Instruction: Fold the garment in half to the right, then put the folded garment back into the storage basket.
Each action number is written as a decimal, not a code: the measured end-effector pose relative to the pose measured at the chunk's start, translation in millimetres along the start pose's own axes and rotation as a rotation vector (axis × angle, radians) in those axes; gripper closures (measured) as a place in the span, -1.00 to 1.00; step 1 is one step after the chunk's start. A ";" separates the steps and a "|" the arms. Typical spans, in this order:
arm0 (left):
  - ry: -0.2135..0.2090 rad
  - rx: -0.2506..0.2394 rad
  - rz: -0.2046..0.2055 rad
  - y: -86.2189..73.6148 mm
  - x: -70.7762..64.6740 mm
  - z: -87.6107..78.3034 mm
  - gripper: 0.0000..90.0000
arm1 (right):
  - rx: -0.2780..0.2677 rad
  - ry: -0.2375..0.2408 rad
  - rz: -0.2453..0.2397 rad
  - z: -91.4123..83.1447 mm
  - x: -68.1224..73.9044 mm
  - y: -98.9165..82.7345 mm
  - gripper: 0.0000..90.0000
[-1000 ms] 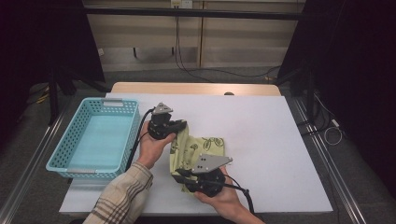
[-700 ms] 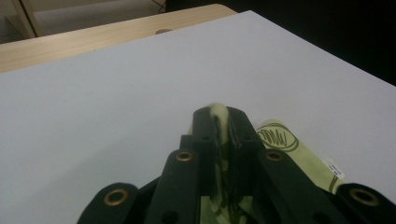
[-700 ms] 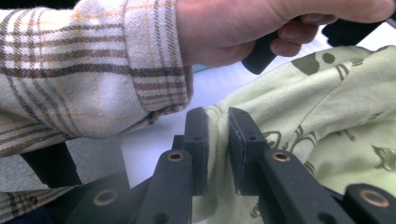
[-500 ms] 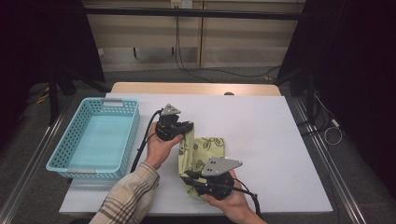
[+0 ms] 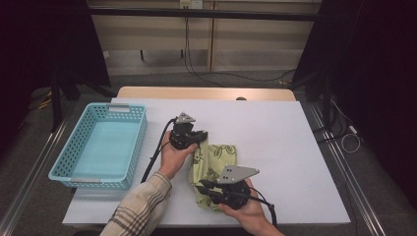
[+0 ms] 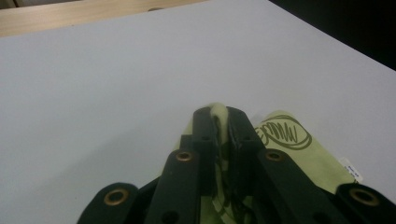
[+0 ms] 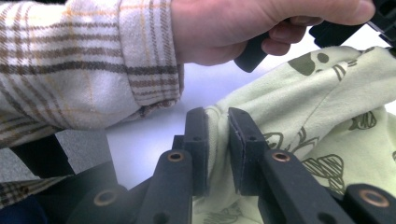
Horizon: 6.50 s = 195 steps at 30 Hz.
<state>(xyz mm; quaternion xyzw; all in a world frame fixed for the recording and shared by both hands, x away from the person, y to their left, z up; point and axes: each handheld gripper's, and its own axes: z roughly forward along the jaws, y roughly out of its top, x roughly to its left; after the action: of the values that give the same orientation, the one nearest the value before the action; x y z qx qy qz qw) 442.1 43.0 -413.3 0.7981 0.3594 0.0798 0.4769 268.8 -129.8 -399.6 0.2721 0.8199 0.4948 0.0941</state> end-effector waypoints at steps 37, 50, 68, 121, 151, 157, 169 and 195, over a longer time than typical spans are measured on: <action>-0.030 0.036 0.031 -6.1 -18.6 21.8 0.87 | 0.044 -0.039 0.022 -20.5 -7.0 -25.0 0.75; -0.035 0.049 0.050 -4.5 -22.9 30.0 0.87 | 0.044 -0.060 0.041 -25.4 -8.2 -32.8 0.75; -0.040 0.072 0.071 -3.3 -36.1 47.2 0.86 | 0.063 -0.095 0.063 -29.7 -9.4 -44.4 0.75; -0.055 0.090 0.097 12.9 -39.8 55.9 0.29 | 0.047 -0.129 0.101 -48.9 -19.0 -58.7 0.45; -0.006 -0.015 0.050 1.0 -17.3 11.3 -0.86 | -0.026 -0.202 0.150 -62.2 -40.1 -52.8 -0.43; -0.008 -0.026 0.073 -4.6 -14.2 -3.0 -0.91 | -0.041 -0.206 0.159 -62.4 -44.6 -51.1 -0.53; 0.036 -0.053 0.121 -21.4 -16.5 -31.2 -0.91 | -0.065 -0.203 0.152 -66.6 -44.4 -49.3 -0.64; 0.110 -0.133 0.089 -76.6 -13.1 -101.4 -0.89 | 0.015 -0.083 0.066 -62.4 -38.0 -38.5 -0.68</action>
<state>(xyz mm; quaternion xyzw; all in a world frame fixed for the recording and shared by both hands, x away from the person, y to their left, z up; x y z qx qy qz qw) 346.7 127.8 -419.2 0.7742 0.3431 0.1686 0.5044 260.5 -211.7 -406.4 0.3201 0.8096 0.4797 0.1096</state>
